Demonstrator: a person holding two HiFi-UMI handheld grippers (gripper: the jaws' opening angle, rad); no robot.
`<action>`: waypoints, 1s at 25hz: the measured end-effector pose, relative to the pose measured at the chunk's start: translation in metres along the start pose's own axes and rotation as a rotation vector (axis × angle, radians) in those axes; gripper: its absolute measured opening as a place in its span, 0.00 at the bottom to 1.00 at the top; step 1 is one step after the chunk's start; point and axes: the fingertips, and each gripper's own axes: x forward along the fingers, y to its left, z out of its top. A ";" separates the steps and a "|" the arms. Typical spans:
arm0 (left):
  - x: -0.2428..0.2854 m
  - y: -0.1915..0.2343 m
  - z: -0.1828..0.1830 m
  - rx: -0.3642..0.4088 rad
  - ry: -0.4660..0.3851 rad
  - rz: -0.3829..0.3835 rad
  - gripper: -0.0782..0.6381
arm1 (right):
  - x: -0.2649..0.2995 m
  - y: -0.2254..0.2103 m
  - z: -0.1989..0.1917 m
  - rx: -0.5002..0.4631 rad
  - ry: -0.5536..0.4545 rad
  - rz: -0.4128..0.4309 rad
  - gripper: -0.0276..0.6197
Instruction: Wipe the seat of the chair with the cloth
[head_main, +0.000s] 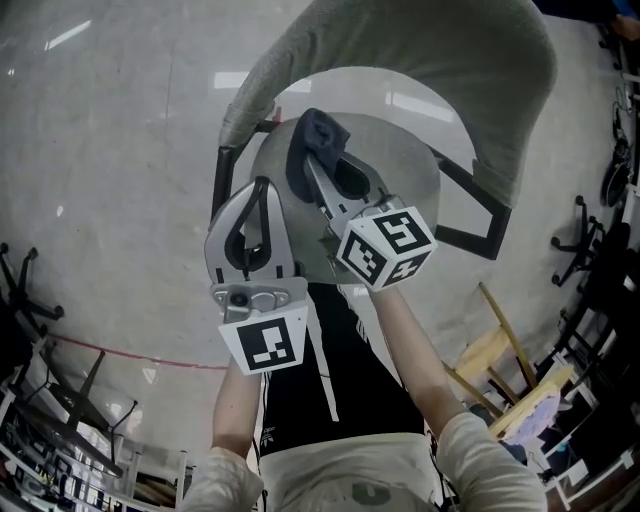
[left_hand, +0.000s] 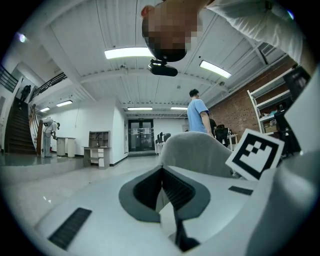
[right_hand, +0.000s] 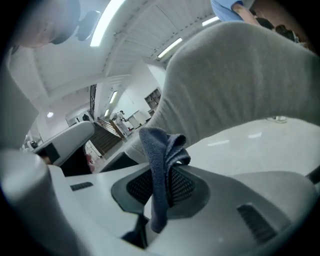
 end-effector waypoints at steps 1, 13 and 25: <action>-0.001 0.000 -0.001 -0.006 -0.002 -0.001 0.13 | 0.008 0.000 -0.006 0.033 0.022 0.012 0.13; -0.008 -0.009 -0.006 -0.008 -0.027 -0.041 0.13 | 0.082 -0.010 -0.063 0.187 0.248 0.053 0.13; -0.007 -0.013 -0.013 -0.028 -0.016 -0.053 0.13 | 0.117 -0.032 -0.095 0.218 0.380 -0.002 0.13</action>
